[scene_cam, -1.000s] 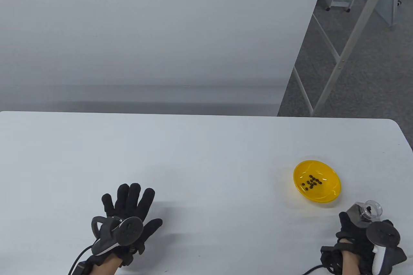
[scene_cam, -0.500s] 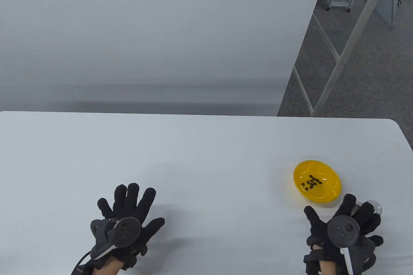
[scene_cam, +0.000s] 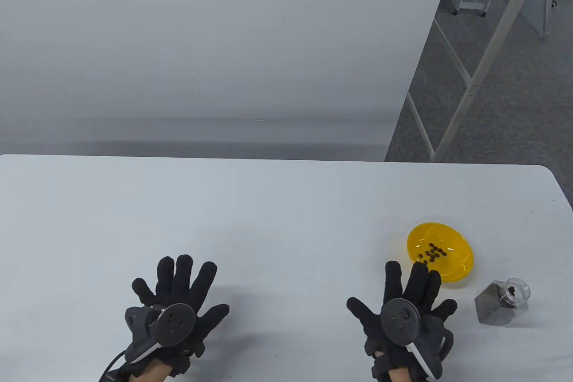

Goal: Pour coffee beans from coffee jar into bowl

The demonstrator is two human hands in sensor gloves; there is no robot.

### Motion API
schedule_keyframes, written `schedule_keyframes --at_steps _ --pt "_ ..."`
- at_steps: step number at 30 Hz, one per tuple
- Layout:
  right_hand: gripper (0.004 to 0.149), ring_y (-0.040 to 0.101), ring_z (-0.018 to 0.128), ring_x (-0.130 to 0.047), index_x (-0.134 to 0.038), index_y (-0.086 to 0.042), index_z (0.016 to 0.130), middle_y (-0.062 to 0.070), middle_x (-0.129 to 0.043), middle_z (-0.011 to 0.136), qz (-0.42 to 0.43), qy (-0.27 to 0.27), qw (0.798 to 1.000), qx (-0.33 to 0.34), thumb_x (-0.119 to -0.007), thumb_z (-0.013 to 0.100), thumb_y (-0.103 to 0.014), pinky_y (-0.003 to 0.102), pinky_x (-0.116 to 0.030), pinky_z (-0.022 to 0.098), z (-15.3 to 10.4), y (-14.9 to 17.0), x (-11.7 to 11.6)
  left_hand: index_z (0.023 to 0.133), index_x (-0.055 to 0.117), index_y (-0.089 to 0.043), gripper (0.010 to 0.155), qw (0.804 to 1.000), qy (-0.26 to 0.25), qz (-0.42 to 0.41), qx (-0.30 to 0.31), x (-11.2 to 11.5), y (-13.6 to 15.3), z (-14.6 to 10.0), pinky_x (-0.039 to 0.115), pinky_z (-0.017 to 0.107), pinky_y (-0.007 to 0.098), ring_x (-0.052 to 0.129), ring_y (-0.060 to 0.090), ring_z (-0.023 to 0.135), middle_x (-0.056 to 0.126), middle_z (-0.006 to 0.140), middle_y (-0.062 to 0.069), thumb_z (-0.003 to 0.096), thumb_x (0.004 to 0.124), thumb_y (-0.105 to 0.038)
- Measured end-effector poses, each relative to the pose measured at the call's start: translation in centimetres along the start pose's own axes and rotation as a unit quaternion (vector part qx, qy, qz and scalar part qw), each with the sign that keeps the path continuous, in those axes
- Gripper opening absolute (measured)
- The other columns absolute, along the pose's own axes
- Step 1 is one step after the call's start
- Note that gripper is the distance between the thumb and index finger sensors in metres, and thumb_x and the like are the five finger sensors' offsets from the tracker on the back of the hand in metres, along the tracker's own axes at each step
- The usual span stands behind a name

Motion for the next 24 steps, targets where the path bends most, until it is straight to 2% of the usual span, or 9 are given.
schedule_keyframes --at_steps 4,7,13,16,24 --pt "0.098 0.057 0.094 0.006 0.001 -0.037 0.096 0.024 0.015 0.100 -0.015 -0.011 1.000 0.021 -0.058 0.034 -0.084 0.087 -0.003 0.049 -0.6 -2.0 -1.7 0.112 0.045 -0.030 0.093 1.000 0.004 -0.005 0.002 0.0 -0.4 0.0 0.017 0.038 0.091 0.027 0.067 0.099 0.034 0.115 0.026 0.0370 0.047 -0.086" --pt "0.097 0.057 0.094 0.007 0.002 -0.038 0.095 0.023 0.015 0.100 -0.070 -0.024 0.997 0.037 -0.057 0.034 -0.085 0.087 -0.004 0.048 -0.9 -3.7 -3.0 0.112 0.046 -0.030 0.094 1.000 0.007 0.001 0.007 0.1 -0.7 0.0 0.017 0.037 0.091 0.025 0.067 0.099 0.033 0.115 0.026 0.0367 0.046 -0.086" --pt "0.096 0.058 0.093 0.006 0.001 -0.038 0.096 0.023 0.014 0.101 -0.114 -0.012 0.991 0.065 -0.056 0.034 -0.085 0.088 -0.005 0.045 -1.4 -5.9 -3.9 0.112 0.045 -0.032 0.095 0.999 0.025 -0.022 0.011 0.8 -1.3 0.0 0.015 0.036 0.092 0.020 0.066 0.098 0.030 0.116 0.025 0.0350 0.042 -0.088" --pt "0.096 0.058 0.094 0.006 0.001 -0.038 0.096 0.023 0.014 0.101 -0.122 -0.014 0.990 0.065 -0.056 0.034 -0.085 0.088 -0.005 0.045 -1.6 -6.3 -4.4 0.112 0.045 -0.032 0.096 0.999 0.042 -0.026 0.011 1.5 -1.5 0.0 0.015 0.036 0.092 0.018 0.066 0.098 0.028 0.116 0.025 0.0347 0.041 -0.089" --pt "0.096 0.058 0.093 0.005 0.001 -0.037 0.096 0.024 0.014 0.101 -0.130 -0.033 0.989 0.061 -0.057 0.034 -0.084 0.088 -0.005 0.044 -1.5 -6.2 -5.5 0.112 0.044 -0.032 0.094 0.999 0.041 0.002 0.032 2.4 -2.6 0.2 0.014 0.039 0.090 0.020 0.063 0.100 0.030 0.116 0.023 0.0359 0.042 -0.088"
Point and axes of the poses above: the tracker on the back of each hand, its own y axis roughly to the little-finger side, its own z axis roughly from the wrist to the fingertips, x = y × z, the point moved 5 cm from there along z, roughly from the wrist to the fingertips
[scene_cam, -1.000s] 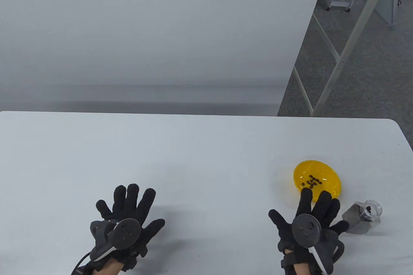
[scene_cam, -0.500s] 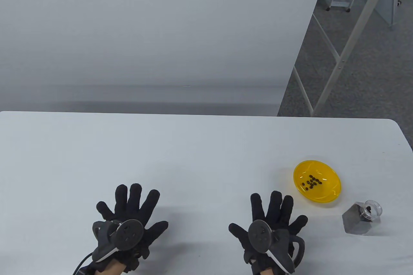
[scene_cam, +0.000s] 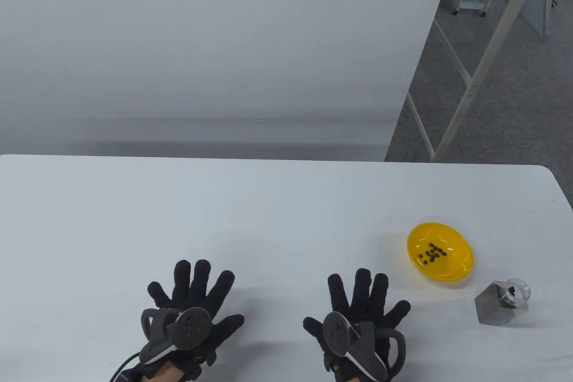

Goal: Pour coffee beans from coffee jar into bowl

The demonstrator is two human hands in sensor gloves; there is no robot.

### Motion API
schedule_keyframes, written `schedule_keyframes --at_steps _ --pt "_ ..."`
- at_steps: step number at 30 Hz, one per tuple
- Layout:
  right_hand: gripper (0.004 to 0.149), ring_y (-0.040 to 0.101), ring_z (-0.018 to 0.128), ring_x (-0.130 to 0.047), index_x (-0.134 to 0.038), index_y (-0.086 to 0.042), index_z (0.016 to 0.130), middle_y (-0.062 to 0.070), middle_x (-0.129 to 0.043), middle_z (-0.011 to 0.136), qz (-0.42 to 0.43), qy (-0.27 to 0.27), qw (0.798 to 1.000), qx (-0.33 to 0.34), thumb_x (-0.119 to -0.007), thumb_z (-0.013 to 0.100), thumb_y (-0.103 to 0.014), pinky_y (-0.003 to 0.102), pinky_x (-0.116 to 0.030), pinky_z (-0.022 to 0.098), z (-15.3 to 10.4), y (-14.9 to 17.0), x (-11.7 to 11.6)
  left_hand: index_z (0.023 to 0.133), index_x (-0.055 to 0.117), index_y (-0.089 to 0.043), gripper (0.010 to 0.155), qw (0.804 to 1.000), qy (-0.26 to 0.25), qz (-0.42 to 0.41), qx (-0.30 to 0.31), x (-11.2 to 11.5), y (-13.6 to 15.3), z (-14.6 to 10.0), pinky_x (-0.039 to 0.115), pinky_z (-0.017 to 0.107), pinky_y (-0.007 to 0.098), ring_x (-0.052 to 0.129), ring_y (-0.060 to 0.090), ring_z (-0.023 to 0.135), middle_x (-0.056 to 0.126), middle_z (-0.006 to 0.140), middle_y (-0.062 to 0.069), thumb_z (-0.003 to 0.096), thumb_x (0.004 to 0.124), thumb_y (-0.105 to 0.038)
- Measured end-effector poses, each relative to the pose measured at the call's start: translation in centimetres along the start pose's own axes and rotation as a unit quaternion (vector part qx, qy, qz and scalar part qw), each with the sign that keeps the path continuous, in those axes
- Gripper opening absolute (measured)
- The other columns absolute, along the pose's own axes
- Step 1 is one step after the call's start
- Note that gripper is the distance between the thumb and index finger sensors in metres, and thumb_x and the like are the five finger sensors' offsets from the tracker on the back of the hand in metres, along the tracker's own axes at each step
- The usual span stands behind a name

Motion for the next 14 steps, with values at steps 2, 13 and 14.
schedule_keyframes --at_steps 2,13,14 --pt "0.096 0.058 0.093 0.006 0.001 -0.037 0.096 0.024 0.015 0.100 0.007 -0.002 1.000 -0.001 -0.057 0.034 -0.084 0.088 -0.004 0.044 0.25 0.07 -0.10 0.112 0.044 -0.031 0.095 1.000 0.000 0.010 0.004 0.25 0.03 0.18 0.015 0.040 0.090 0.021 0.063 0.100 0.030 0.116 0.023 0.0359 0.041 -0.088" --pt "0.096 0.058 0.093 0.007 0.001 -0.037 0.096 0.023 0.015 0.100 -0.019 -0.014 1.000 -0.009 -0.057 0.034 -0.083 0.088 -0.003 0.044 0.11 0.34 -0.75 0.112 0.044 -0.031 0.096 1.000 0.019 0.013 -0.017 0.93 0.87 0.32 0.014 0.038 0.091 0.019 0.064 0.099 0.029 0.116 0.023 0.0354 0.043 -0.089" --pt "0.096 0.058 0.093 0.007 0.001 -0.037 0.096 0.023 0.015 0.100 -0.019 -0.017 1.000 -0.010 -0.057 0.035 -0.083 0.088 -0.004 0.044 0.18 0.37 -0.95 0.112 0.045 -0.031 0.095 0.999 0.022 0.025 -0.019 1.09 0.95 0.35 0.014 0.038 0.091 0.020 0.064 0.099 0.030 0.116 0.024 0.0361 0.043 -0.088"
Point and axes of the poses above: the tracker on the back of each hand, its own y axis roughly to the little-finger side, its own z axis roughly from the wrist to the fingertips, x = y × z, the point moved 5 cm from there along z, roughly from the wrist to the fingertips
